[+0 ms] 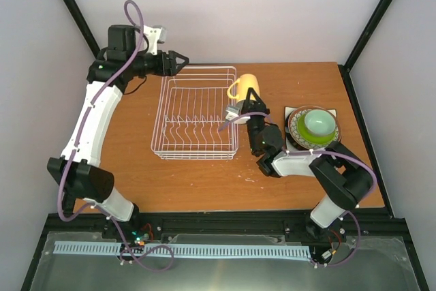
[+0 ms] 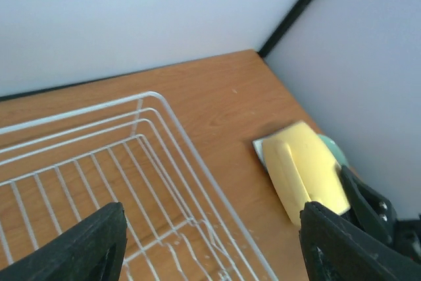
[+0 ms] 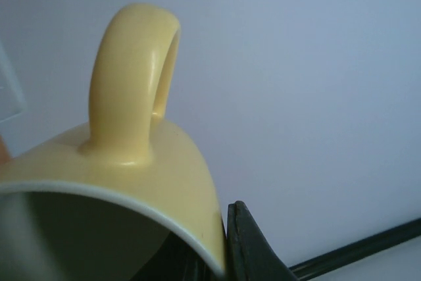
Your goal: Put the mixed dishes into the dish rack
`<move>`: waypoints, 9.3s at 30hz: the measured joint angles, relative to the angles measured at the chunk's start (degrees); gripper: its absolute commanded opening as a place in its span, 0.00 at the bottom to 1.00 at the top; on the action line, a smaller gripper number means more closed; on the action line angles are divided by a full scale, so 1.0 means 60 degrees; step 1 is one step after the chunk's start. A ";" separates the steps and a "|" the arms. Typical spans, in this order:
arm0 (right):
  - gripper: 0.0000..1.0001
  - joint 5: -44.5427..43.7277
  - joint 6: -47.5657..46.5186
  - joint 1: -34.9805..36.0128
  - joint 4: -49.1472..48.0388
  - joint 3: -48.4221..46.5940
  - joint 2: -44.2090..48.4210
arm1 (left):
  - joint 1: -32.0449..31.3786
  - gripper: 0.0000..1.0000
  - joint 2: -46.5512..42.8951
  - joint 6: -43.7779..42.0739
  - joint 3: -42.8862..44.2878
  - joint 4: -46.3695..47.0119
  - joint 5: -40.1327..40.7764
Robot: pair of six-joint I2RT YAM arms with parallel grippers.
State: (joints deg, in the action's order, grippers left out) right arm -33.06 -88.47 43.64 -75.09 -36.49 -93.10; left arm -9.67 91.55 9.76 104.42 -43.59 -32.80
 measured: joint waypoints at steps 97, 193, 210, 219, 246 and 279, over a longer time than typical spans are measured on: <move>1.00 -0.0940 0.2721 0.0029 -0.2025 0.1734 0.2699 | -0.1566 0.01 0.1490 -0.2470 -0.6918 0.9329 0.4229; 0.44 0.5880 1.8837 -1.0163 1.9223 -0.3996 0.3045 | -0.2586 1.00 0.0335 -0.1639 -0.3031 0.5242 0.1982; 0.39 0.5774 1.9329 -1.0306 1.8946 -0.3891 0.1763 | -0.2586 1.00 0.0251 -0.1800 -0.3453 0.5085 0.2583; 0.05 0.6018 1.9595 -1.0324 1.8447 -0.3799 0.0838 | -0.2586 1.00 0.0248 -0.1916 -0.3636 0.5078 0.2867; 0.03 1.4324 2.2833 -1.0222 1.1009 -0.1949 0.3231 | 0.0029 1.00 -0.0470 0.0991 -0.5727 0.7836 -0.2229; 0.03 1.6404 3.3973 -0.4830 -0.1767 -0.3432 -0.2218 | -0.1439 1.00 0.1971 1.0397 -0.6692 1.9183 -0.5985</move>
State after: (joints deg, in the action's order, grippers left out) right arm 65.36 115.37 14.66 -85.69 -57.08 -106.41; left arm -18.31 103.37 72.14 64.27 71.50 -68.71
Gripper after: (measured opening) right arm 0.066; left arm 0.997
